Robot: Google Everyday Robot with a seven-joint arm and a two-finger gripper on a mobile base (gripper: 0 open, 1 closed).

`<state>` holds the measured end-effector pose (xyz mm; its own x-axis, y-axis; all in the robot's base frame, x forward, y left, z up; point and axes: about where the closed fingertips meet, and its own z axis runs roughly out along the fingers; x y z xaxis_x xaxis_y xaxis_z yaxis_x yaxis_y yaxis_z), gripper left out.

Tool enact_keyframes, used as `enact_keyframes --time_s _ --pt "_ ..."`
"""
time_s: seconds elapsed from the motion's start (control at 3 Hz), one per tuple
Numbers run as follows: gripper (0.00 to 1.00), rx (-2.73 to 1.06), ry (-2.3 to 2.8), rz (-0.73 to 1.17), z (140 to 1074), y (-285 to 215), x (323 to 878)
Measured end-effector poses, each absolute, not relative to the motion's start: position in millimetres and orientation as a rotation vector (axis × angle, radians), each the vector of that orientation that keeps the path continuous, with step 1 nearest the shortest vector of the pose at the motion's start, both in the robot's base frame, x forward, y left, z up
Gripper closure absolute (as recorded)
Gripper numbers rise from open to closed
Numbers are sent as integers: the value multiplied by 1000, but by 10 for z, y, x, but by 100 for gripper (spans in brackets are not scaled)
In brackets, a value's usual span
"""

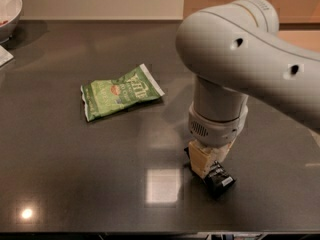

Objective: Pick rxbar chocolate

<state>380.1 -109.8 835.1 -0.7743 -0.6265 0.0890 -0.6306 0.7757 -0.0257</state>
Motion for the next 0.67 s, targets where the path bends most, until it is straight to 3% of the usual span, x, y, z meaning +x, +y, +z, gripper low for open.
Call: enact_keyframes --time_s 0.33,0.67 --pt "100 1029 -2908 102 8439 -1126 3871" --pt "100 1042 -2945 97 8576 -1170 3974"
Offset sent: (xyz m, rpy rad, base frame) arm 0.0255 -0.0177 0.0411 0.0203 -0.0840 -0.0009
